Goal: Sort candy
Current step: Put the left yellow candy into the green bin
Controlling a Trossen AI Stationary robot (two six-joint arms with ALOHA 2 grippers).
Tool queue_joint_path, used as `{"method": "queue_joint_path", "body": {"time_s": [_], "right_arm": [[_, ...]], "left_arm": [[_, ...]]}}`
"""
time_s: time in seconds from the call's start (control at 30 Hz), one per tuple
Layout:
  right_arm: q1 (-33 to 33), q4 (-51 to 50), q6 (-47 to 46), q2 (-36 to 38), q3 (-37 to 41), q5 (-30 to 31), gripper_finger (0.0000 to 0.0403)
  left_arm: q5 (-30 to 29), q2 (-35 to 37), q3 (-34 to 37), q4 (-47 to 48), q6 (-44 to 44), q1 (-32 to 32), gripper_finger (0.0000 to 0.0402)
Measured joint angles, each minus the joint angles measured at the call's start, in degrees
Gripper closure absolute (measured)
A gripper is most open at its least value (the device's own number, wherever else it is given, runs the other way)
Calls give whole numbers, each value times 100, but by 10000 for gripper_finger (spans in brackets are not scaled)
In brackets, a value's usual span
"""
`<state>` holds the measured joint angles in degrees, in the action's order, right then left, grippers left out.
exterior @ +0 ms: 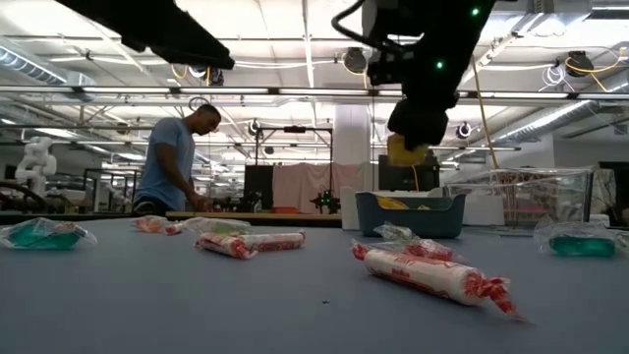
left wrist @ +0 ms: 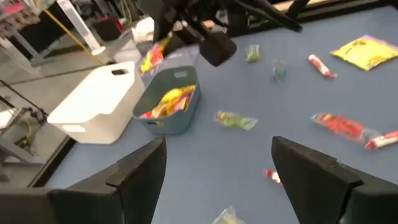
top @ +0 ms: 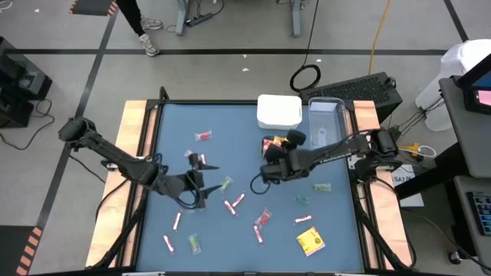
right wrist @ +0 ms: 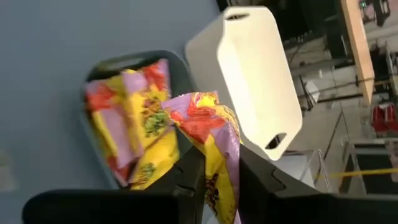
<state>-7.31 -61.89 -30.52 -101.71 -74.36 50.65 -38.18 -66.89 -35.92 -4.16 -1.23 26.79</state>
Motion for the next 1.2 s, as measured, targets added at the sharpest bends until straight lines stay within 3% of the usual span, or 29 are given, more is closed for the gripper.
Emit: {"method": "queue_joint_path", "body": {"time_s": [0.17,0.4,0.53,0.77,1.2], "right_arm": [[304,17,-37,2,225,-14,342],[595,611,-6,0,705,-205,342],[675,884,-3,-2,911,-475,342],[747,1152,-47,-2,1120,-860,336],[724,1370,-201,-7,1127,-1436,234]], "left_arm": [[383,-2,0,15,4,-128,110],[475,-2,0,25,45,-135,110],[784,-2,0,32,48,-135,110],[820,-4,-2,32,60,-131,110],[822,-4,-4,26,59,-127,110]]}}
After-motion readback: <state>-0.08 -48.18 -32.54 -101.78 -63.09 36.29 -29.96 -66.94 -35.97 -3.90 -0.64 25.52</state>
